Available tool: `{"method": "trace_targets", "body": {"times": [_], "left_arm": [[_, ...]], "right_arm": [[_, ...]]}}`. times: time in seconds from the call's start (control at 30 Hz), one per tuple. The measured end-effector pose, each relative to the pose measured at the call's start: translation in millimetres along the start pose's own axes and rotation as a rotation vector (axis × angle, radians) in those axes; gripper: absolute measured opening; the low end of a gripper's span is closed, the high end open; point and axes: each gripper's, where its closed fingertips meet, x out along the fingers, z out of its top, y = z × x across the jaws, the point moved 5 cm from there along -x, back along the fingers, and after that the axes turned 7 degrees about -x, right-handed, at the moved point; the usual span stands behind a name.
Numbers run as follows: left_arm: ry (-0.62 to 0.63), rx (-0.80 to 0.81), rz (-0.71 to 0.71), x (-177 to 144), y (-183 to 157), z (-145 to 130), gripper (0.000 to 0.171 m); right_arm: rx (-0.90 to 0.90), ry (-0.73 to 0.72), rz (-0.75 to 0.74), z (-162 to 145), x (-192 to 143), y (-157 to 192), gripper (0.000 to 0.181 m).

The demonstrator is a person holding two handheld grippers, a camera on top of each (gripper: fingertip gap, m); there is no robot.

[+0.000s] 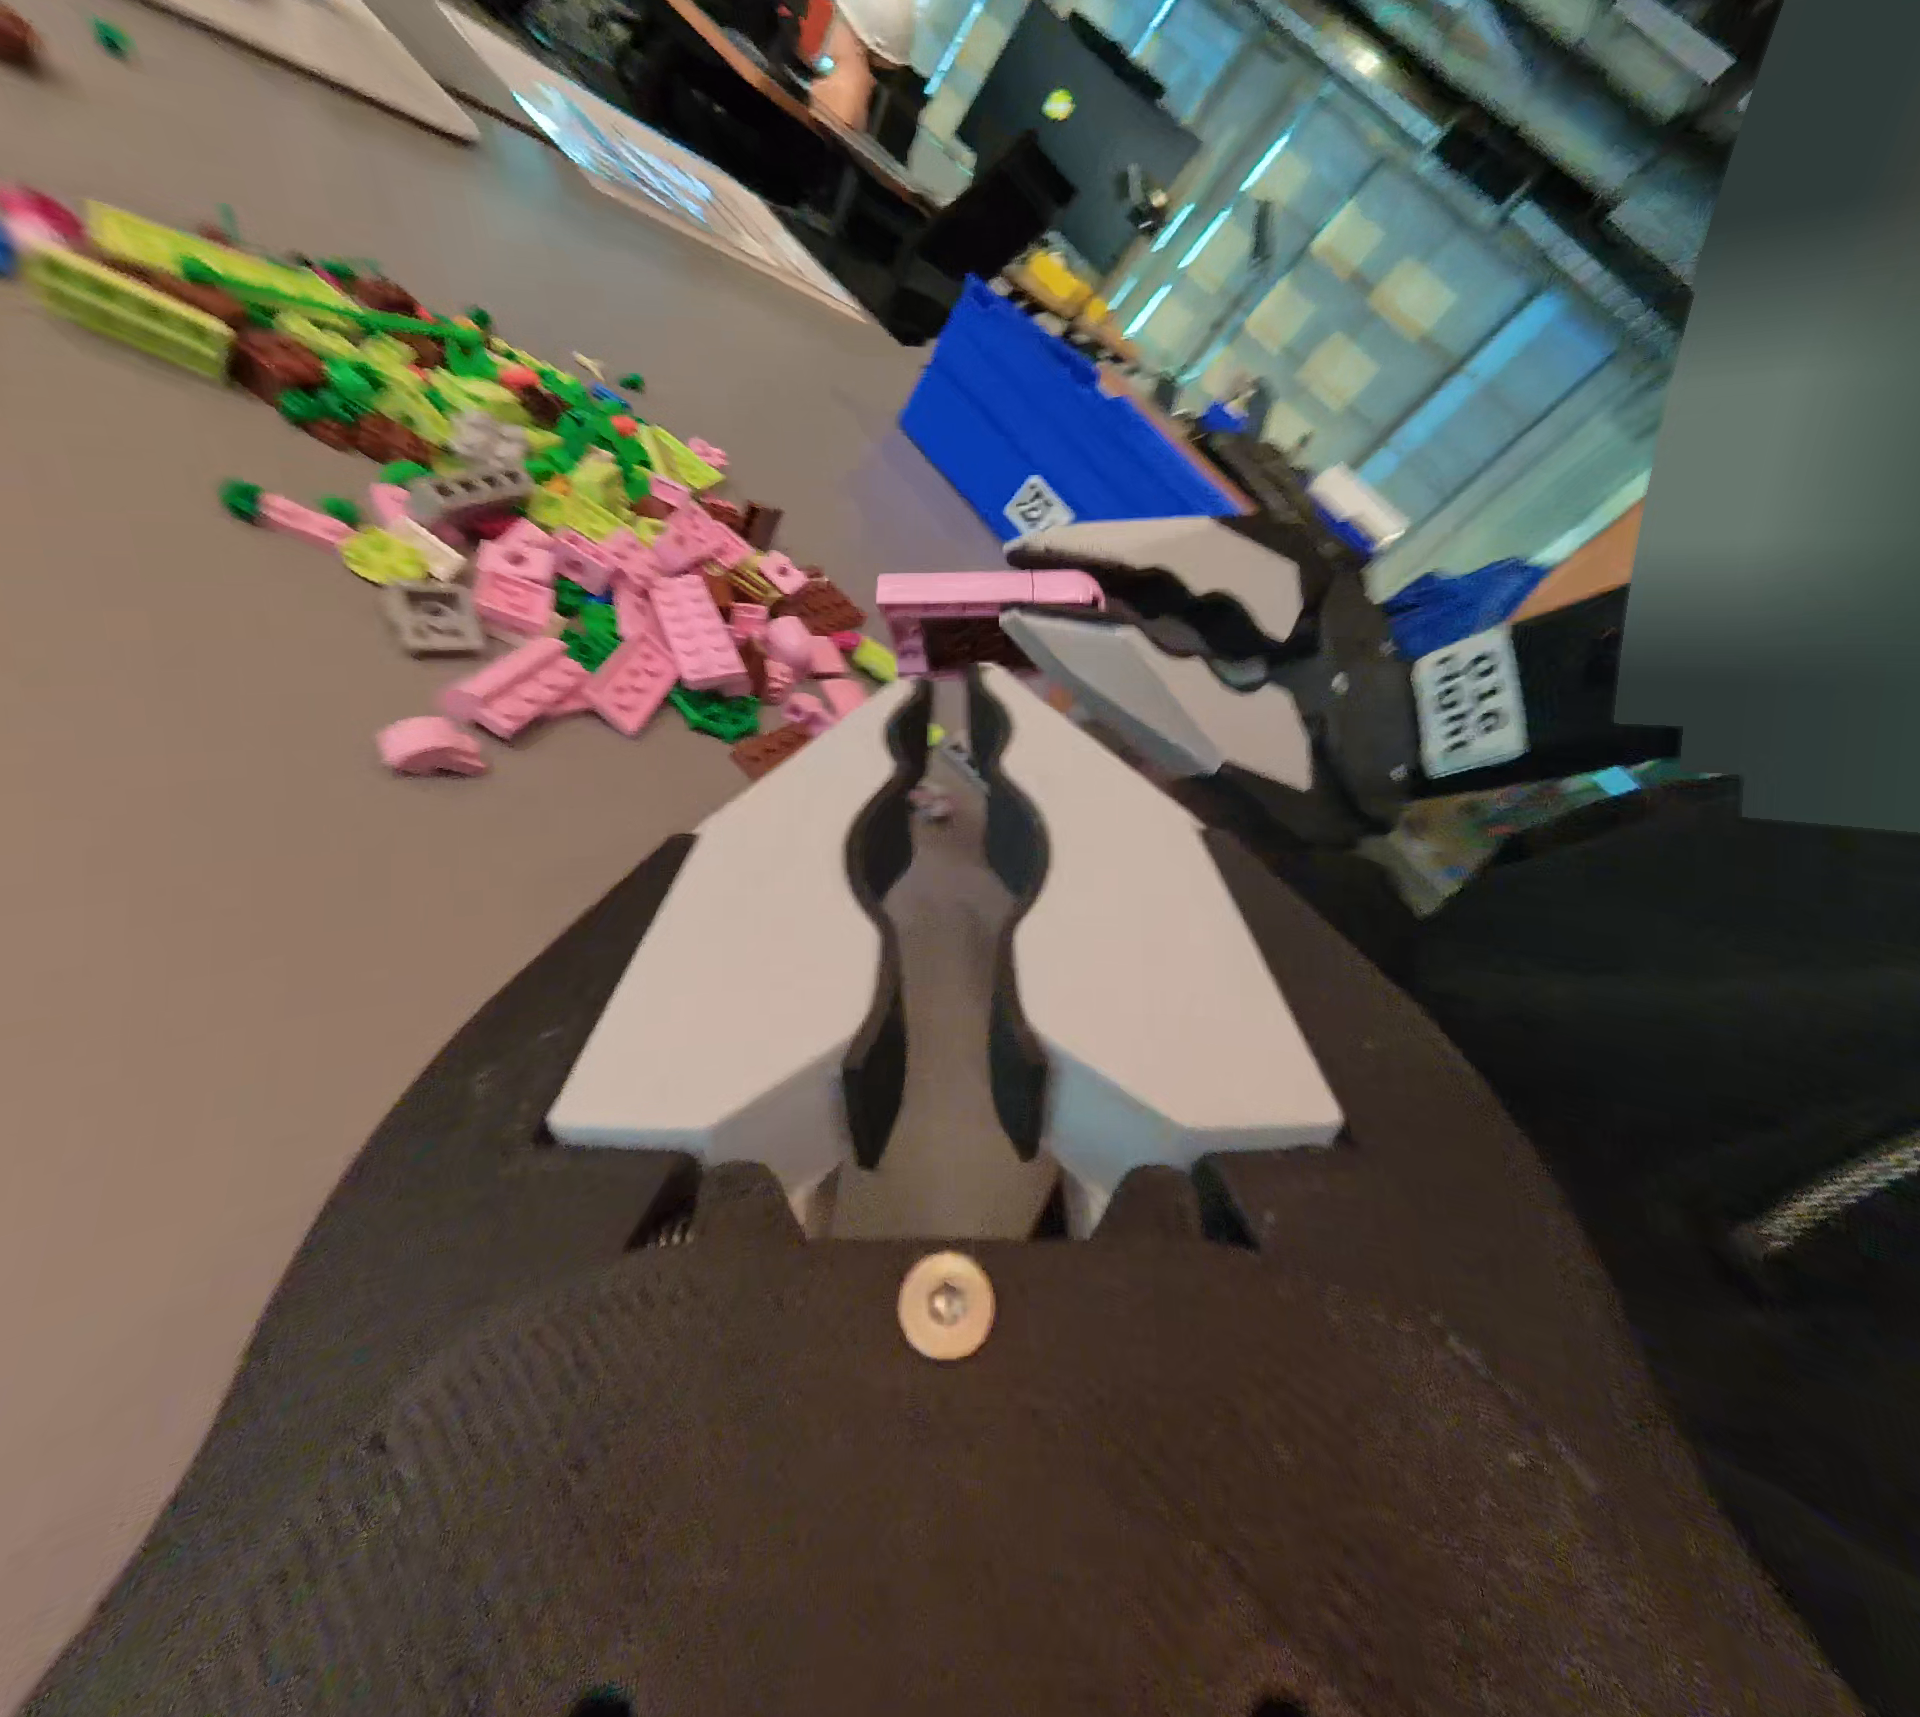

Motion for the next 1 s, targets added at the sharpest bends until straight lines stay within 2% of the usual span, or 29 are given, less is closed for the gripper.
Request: {"method": "trace_targets", "body": {"times": [0.03, 0.1, 0.2, 0.3, 0.47, 0.63, 0.7, 0.77, 0.87, 1.0], "left_arm": [[0.001, -0.071, -0.046, 2, 0, -1, 0.019], [0.005, -0.221, -0.157, 5, -1, -1, 0.034], [0.015, -0.442, -0.326, 6, -5, -1, 0.041], [-0.008, -0.557, -0.395, 5, -4, 2, 0.029], [0.014, -0.598, -0.385, 7, -2, 0, 0.012], [-0.028, -0.561, -0.365, 5, -2, 2, 0.006], [-0.078, -0.523, -0.336, 2, 1, 6, 0.006], [-0.103, -0.445, -0.302, -1, 0, 8, 0.005], [-0.145, -0.260, -0.191, -3, 0, 11, 0.005], [-0.138, 0.138, 0.022, -5, -6, 10, 0.005]], "right_arm": [[-0.005, -0.022, 0.010, 2, 0, 2, 0.006], [0.004, -0.050, 0.018, 6, 0, 4, 0.005], [-0.020, -0.106, 0.067, 10, -1, 12, 0.005], [-0.074, -0.167, 0.074, 17, -5, 17, 0.008], [-0.095, -0.213, 0.165, 22, -8, 30, 0.013], [-0.107, -0.195, 0.180, 21, -9, 30, 0.013], [-0.116, -0.161, 0.181, 16, -9, 31, 0.003], [-0.088, -0.130, 0.174, 12, -9, 29, 0.012], [0.036, -0.100, 0.172, 7, -8, 22, 0.016], [0.359, 0.027, 0.194, -4, -1, 8, 0.025]]}}
